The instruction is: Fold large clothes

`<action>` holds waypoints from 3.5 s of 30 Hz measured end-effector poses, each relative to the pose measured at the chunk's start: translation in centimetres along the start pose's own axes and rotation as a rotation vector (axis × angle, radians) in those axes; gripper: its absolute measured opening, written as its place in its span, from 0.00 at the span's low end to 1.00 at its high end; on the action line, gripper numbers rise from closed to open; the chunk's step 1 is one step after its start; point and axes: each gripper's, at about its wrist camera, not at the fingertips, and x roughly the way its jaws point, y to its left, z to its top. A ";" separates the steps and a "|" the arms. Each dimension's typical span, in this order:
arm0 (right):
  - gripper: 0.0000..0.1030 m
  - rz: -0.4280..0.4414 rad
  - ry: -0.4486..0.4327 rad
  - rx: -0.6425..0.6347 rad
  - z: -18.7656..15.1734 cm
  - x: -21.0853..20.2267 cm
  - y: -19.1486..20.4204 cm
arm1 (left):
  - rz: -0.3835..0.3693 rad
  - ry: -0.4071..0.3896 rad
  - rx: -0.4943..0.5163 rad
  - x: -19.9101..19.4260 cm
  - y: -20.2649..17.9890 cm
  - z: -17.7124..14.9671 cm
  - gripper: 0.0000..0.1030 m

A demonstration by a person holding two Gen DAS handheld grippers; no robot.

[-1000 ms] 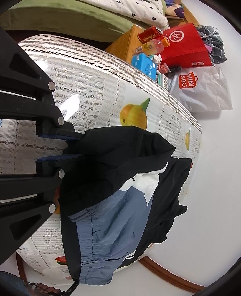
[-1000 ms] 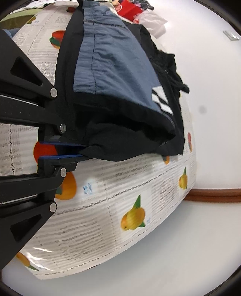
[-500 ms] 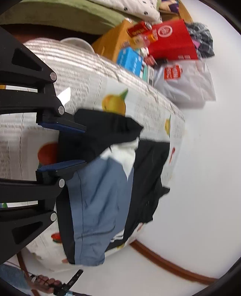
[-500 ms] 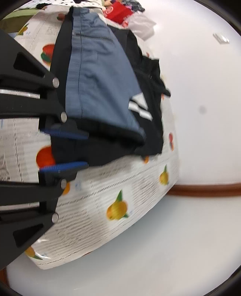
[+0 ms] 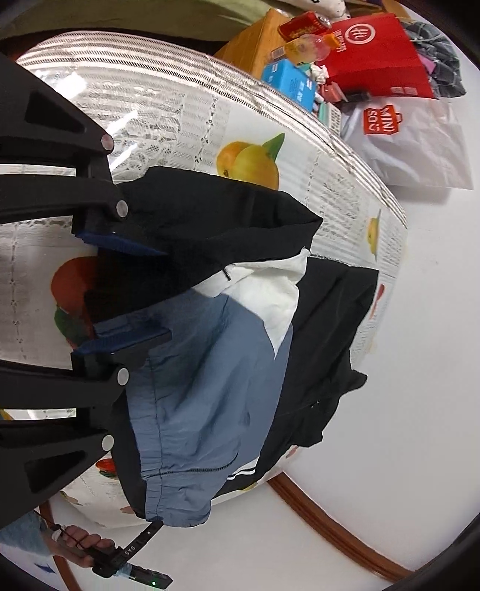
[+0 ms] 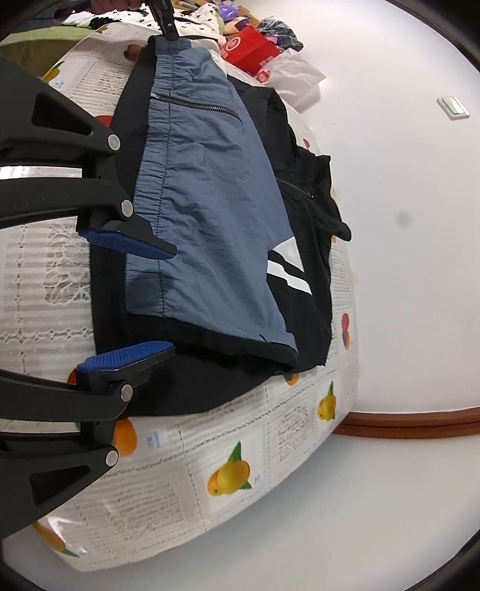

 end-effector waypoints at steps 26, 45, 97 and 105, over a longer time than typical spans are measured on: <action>0.11 0.048 -0.220 0.028 8.1 -1.1 1.1 | -0.046 -0.136 0.117 -1.4 -4.6 8.7 0.11; 0.12 -0.007 -0.103 0.070 12.1 9.9 -0.5 | 0.057 -0.027 0.156 9.1 -5.2 14.4 0.12; 0.35 -0.130 0.069 -0.102 14.7 19.6 0.2 | 0.180 -0.052 0.237 13.9 -7.5 13.6 0.59; 0.35 -0.076 0.063 -0.077 16.6 20.5 -2.8 | 0.177 -0.052 0.246 14.7 -9.6 14.0 0.60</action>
